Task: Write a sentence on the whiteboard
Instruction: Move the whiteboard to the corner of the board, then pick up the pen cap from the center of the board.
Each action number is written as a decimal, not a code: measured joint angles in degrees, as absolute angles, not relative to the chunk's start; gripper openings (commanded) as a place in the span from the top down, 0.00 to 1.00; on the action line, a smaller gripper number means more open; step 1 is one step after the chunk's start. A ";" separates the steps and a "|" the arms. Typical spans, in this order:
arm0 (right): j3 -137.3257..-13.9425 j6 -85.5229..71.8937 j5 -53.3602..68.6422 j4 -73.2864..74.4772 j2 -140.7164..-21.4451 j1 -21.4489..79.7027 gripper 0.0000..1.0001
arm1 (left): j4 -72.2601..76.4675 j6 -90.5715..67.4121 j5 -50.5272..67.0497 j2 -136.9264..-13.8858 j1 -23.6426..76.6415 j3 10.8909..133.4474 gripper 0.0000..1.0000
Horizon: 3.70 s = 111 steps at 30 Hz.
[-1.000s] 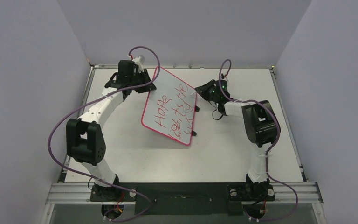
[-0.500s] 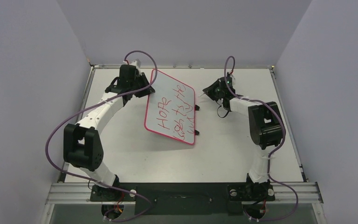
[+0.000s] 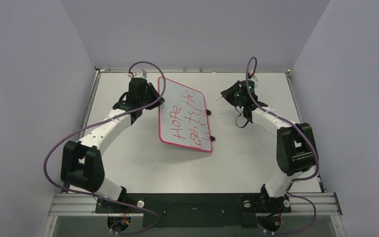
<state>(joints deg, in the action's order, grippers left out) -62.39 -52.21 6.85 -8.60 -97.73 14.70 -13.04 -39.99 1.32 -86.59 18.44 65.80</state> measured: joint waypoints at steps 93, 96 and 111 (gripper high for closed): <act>-50.33 -45.87 5.85 3.09 -66.65 0.67 1.00 | 0.78 7.84 21.63 -117.32 23.11 80.51 0.57; -50.33 -45.87 5.98 3.09 -66.61 0.67 1.00 | -0.23 7.79 20.80 -119.37 23.88 83.11 0.58; -50.33 -46.17 7.25 2.72 -66.61 0.36 1.00 | -8.60 9.06 10.15 -124.55 28.16 87.61 0.62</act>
<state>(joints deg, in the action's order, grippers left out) -50.33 -46.17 7.25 2.72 -66.61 0.36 -8.60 9.06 10.15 -124.55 28.16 87.61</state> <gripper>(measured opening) 0.103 0.380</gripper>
